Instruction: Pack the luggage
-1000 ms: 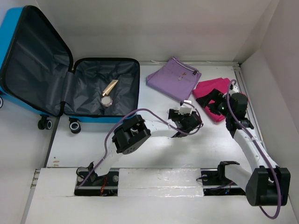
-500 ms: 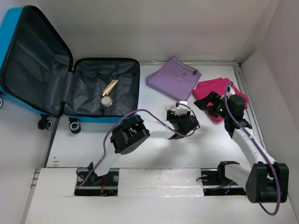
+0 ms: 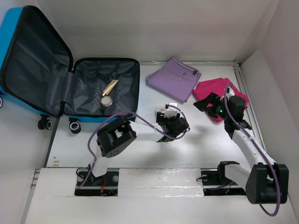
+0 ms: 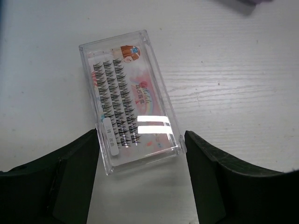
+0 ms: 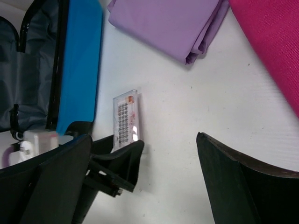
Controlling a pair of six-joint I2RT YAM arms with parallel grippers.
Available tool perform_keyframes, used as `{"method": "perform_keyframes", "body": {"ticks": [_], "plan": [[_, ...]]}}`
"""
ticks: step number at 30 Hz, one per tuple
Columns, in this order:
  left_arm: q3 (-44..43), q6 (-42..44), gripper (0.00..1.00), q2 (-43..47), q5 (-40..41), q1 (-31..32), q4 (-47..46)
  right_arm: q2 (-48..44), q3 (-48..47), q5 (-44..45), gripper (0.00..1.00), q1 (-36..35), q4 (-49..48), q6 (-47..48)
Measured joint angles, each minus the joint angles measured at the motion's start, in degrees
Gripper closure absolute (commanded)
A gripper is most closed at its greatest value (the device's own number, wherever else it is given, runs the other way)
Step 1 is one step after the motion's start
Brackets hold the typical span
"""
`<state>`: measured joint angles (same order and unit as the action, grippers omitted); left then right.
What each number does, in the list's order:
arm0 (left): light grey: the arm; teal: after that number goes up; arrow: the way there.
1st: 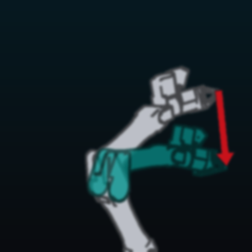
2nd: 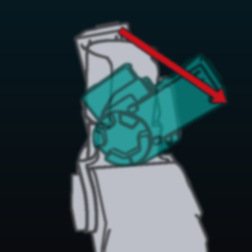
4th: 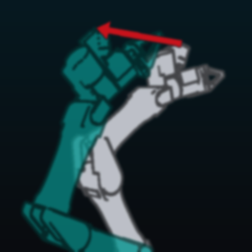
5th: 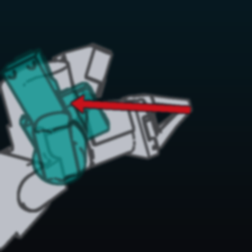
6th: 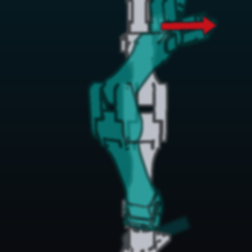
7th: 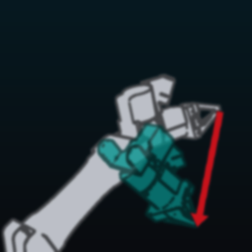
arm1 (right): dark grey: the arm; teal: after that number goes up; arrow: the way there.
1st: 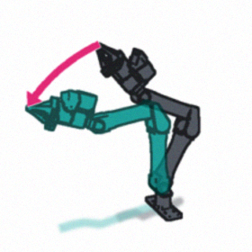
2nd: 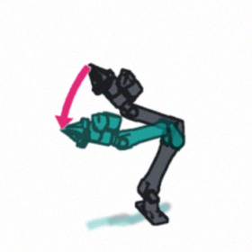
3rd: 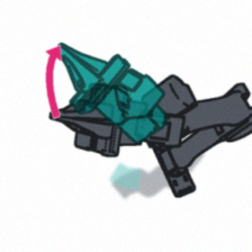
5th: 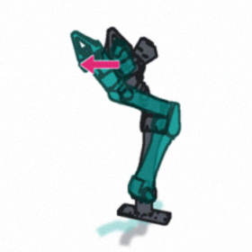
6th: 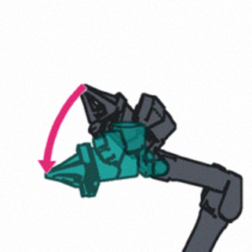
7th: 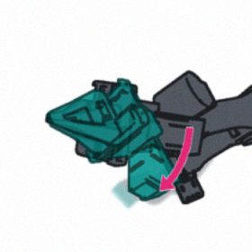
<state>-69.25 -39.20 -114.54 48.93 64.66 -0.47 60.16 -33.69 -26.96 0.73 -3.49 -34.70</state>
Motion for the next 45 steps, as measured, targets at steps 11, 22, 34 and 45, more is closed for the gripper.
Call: {"method": "perform_keyframes", "body": {"ticks": [11,22,34,45], "plan": [[3.3,2.2,0.66,17.2,1.5,-1.6,-0.2,-0.4,0.0,-0.4,0.01,0.0,0.0,0.0],[5.2,3.7,0.54,28.0,-2.2,-30.2,-3.8,1.4,0.0,0.3,0.01,-5.3,-1.2,0.0],[6.8,-0.3,0.01,26.6,-9.9,-38.9,-3.5,4.1,-0.4,3.7,0.16,-9.6,-1.7,0.0],[-18.5,-5.9,0.09,9.5,-20.7,-20.5,-4.5,-7.5,-0.4,13.0,0.49,-9.8,-0.8,-1.6]]}}
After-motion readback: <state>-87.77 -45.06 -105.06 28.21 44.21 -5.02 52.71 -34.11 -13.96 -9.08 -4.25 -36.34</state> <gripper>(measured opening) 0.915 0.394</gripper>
